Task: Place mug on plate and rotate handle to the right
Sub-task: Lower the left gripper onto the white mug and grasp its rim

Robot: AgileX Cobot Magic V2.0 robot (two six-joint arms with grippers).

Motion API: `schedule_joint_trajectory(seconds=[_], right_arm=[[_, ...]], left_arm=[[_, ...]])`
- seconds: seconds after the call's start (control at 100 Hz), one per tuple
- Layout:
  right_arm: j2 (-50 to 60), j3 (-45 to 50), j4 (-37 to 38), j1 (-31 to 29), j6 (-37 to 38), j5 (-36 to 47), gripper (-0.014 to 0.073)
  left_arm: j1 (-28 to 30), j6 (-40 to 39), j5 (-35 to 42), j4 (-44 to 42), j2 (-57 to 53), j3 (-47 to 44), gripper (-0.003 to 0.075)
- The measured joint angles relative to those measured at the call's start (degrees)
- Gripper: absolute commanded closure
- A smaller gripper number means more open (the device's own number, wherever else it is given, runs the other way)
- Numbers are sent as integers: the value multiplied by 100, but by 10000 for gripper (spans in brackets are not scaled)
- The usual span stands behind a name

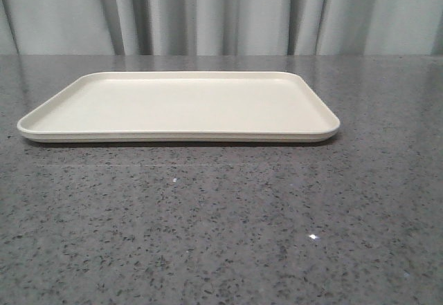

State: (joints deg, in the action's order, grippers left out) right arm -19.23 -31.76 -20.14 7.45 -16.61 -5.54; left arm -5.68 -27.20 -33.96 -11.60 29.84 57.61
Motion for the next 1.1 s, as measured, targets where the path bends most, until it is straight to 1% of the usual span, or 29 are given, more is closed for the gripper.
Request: schedule_joint_trajectory(seconds=[0.08, 0.41, 0.56, 0.76, 0.93, 1.1], right_arm=[[0, -22, 0, 0, 0, 0, 42], [0, -80, 0, 0, 0, 371, 43], [0, -80, 0, 0, 0, 404, 43], [0, -80, 88, 0, 0, 451, 43], [-139, -253, 350, 0, 0, 137, 43], [-552, -685, 514, 0, 0, -289, 43]], left_arm=[[0, 13, -9, 0, 0, 0, 310], [0, 23, -51, -59, 0, 0, 310], [0, 23, -274, -107, 0, 0, 310], [0, 23, -492, -428, 4, 0, 313], [0, 23, -998, -654, 258, 280, 313], [0, 263, -1839, -854, 859, 952, 313]])
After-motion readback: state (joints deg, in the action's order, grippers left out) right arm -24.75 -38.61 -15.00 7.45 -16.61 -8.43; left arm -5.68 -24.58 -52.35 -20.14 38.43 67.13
